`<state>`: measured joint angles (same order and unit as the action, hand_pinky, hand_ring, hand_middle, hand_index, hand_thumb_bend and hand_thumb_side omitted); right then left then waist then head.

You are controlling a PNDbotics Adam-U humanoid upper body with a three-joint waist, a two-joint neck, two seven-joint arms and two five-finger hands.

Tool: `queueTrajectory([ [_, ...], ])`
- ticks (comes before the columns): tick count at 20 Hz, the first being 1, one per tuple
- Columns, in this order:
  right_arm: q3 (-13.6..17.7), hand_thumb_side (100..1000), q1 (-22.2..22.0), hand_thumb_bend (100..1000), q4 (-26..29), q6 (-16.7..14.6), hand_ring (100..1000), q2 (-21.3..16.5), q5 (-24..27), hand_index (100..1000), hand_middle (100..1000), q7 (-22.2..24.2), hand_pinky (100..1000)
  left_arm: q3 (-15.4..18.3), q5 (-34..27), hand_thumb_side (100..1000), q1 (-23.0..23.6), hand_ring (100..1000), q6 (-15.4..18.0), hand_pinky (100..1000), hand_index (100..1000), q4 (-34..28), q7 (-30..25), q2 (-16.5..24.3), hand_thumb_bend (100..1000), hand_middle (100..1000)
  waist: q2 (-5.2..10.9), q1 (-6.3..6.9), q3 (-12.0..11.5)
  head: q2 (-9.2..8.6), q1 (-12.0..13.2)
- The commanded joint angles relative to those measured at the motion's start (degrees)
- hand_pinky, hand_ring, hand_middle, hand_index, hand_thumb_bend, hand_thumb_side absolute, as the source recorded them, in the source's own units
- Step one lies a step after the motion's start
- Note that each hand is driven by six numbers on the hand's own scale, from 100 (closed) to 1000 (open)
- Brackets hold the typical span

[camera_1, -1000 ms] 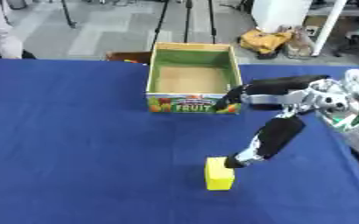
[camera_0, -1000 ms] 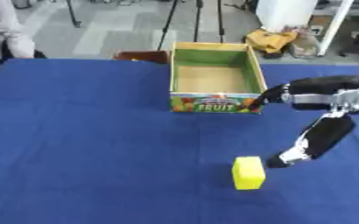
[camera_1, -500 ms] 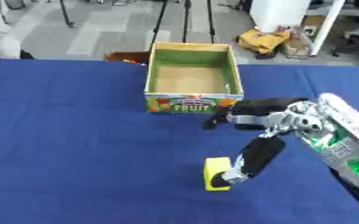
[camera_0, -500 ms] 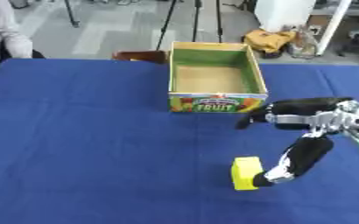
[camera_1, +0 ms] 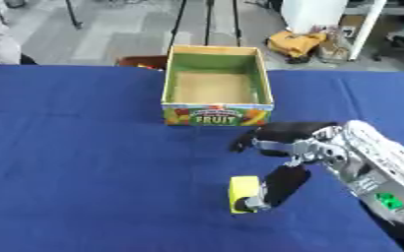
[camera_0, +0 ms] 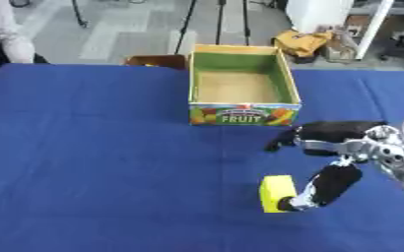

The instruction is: Pick up objects on the table and place them in the box.

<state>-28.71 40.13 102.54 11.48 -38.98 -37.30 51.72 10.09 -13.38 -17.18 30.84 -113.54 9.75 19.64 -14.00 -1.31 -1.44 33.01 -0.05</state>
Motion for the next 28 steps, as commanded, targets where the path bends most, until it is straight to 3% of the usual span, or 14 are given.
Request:
queueTrajectory([
  [1, 0.0, 507, 0.2, 513, -0.3, -0.6, 959, -0.3, -1.1, 986, 862, 0.2, 933, 0.1, 0.0, 985, -0.8, 743, -0.1, 579, 949, -1.0, -0.1, 0.5, 100, 848, 0.69, 0.21, 0.0, -0.70, -0.1],
  [17, -0.9, 518, -0.9, 374, -5.3, -2.2, 941, 1.5, -6.9, 926, 809, -3.7, 902, 0.1, 0.0, 986, -1.0, 745, -0.2, 579, 949, -1.0, -0.4, 0.2, 100, 850, 0.08, 0.33, -0.4, -1.47, -0.6],
  [28, -2.0, 488, -0.8, 389, -8.5, -3.9, 944, 1.8, -7.7, 920, 802, -3.8, 903, 0.0, 0.0, 986, -1.1, 745, -0.2, 579, 949, -1.0, -0.5, 0.0, 100, 850, -0.17, 0.40, -0.7, -1.68, -0.9],
])
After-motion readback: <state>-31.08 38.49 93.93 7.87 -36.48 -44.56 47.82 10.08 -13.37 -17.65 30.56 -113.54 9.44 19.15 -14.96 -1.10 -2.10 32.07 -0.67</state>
